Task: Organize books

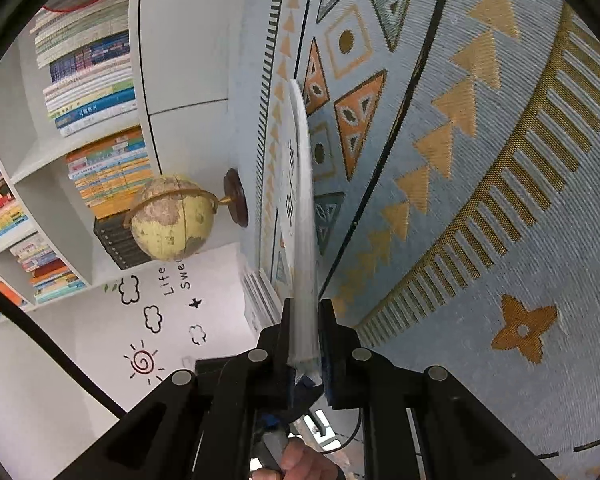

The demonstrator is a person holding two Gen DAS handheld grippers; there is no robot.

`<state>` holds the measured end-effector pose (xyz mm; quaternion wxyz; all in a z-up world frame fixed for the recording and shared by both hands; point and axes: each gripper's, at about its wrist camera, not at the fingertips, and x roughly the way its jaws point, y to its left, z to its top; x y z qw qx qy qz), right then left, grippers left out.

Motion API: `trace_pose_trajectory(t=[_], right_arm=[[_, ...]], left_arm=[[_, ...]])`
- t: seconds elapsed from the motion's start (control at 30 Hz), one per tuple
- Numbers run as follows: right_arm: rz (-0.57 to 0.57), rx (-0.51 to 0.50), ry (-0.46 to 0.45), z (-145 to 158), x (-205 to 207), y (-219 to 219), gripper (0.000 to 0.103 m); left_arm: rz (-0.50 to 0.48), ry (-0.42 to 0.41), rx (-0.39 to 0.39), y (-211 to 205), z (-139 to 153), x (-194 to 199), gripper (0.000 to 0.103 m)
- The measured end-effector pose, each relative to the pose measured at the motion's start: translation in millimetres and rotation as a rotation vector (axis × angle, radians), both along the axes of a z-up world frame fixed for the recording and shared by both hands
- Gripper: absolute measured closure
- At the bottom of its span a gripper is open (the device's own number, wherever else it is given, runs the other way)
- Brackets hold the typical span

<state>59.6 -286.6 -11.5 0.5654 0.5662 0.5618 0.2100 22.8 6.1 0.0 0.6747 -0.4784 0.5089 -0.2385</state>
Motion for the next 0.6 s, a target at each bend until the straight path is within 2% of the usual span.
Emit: trace_pose_trajectory(t=[0.07, 0.13, 0.2, 0.27, 0.33, 0.4, 0.5, 0.6], right_arm=[[0.030, -0.036, -0.006, -0.2, 1.3, 4.6, 0.092], [0.051, -0.071, -0.010, -1.3, 1.7, 7.2, 0.092], [0.062, -0.107, -0.024, -1.0, 1.8, 7.2, 0.092], [0.073, -0.158, -0.047, 2.3, 3.2, 6.2, 0.092], [0.088, -0.209, -0.063, 7.4, 5.7, 6.0, 0.092], [0.115, -0.295, -0.090, 13.2, 7.0, 9.1, 0.092], [0.189, -0.465, -0.162, 27.1, 8.3, 22.8, 0.092], [0.256, -0.595, -0.245, 42.2, 8.2, 39.5, 0.092]], left_arm=[[-0.009, -0.021, 0.006, -12.3, 0.1, 9.1, 0.015], [-0.029, -0.036, 0.055, -25.2, 0.9, 15.7, 0.018], [-0.065, -0.059, 0.170, -38.9, 4.5, 18.5, 0.027], [-0.109, -0.089, 0.310, -51.8, 7.4, 17.4, 0.040], [-0.158, -0.140, 0.457, -65.9, 13.0, 14.1, 0.047], [-0.206, -0.209, 0.579, -79.9, 23.2, 10.0, 0.049], [-0.246, -0.274, 0.702, -93.3, 34.8, 7.7, 0.051], [-0.253, -0.295, 0.746, -95.7, 39.1, 6.7, 0.051]])
